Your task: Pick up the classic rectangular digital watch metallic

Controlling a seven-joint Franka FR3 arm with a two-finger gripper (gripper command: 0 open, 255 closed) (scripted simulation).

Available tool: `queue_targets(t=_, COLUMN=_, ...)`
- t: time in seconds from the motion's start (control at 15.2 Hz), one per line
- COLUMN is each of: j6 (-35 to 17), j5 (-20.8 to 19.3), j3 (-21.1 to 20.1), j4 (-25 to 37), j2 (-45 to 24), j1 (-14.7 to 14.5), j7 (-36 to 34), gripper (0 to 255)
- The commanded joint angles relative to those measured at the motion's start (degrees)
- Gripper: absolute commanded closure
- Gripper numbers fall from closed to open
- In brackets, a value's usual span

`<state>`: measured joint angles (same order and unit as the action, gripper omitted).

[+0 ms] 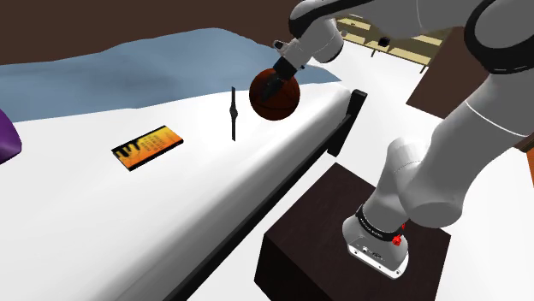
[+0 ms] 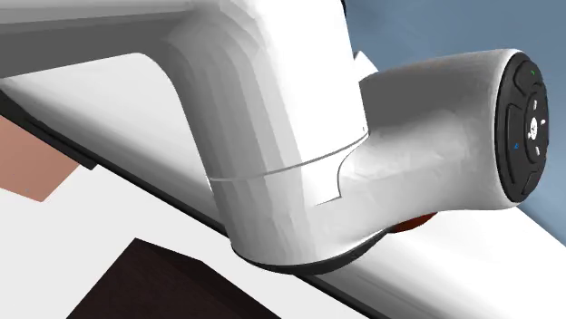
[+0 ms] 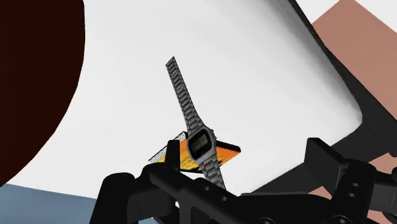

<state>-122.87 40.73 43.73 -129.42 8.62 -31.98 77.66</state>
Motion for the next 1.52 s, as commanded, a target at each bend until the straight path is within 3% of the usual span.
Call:
queue_targets(t=0.0, j6=4.49, j5=9.22, j3=2.87, j4=4.34, j2=-7.16, j1=-2.41, j7=10.35, gripper=0)
queue_targets(t=0.13, j6=10.33, j5=16.59, j3=3.28, j4=8.82, j2=-14.05, j1=-2.08, j7=18.05, gripper=0)
queue_targets(t=0.33, j6=18.77, j5=24.95, j3=1.05, j4=15.66, j2=-22.97, j1=0.84, j7=26.68, gripper=0)
queue_targets(t=0.99, j6=18.49, j5=28.64, j3=-0.71, j4=14.96, j2=-27.31, j1=2.57, j7=31.51, gripper=0)
queue_targets(t=1.06, j6=18.45, j5=28.66, j3=-0.73, j4=14.95, j2=-27.31, j1=2.55, j7=31.50, gripper=255)
queue_targets(t=1.45, j6=18.43, j5=28.67, j3=-0.74, j4=14.98, j2=-27.31, j1=2.52, j7=31.45, gripper=255)
